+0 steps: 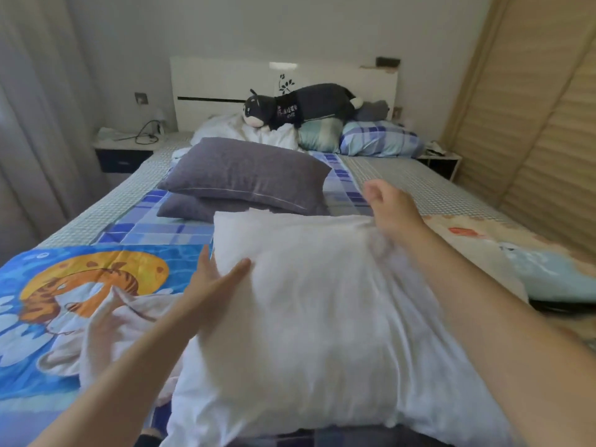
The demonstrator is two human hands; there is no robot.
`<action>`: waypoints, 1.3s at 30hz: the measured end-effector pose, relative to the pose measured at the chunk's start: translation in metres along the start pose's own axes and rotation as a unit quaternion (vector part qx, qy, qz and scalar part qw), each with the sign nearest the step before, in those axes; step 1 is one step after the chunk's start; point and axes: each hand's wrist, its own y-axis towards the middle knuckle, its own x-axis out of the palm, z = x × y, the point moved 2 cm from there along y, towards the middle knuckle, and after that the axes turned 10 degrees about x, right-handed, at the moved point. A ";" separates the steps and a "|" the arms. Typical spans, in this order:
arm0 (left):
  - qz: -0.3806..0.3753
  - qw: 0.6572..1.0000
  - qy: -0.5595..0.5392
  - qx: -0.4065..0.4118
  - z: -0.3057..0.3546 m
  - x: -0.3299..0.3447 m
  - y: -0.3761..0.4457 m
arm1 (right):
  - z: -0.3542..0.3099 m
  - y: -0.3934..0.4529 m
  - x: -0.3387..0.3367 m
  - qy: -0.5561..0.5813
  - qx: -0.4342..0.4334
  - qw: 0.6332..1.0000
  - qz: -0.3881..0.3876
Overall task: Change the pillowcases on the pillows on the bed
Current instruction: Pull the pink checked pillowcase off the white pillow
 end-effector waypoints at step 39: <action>-0.275 0.860 0.402 0.150 0.022 0.186 0.050 | 0.240 0.032 0.040 -0.152 0.144 0.919 -0.335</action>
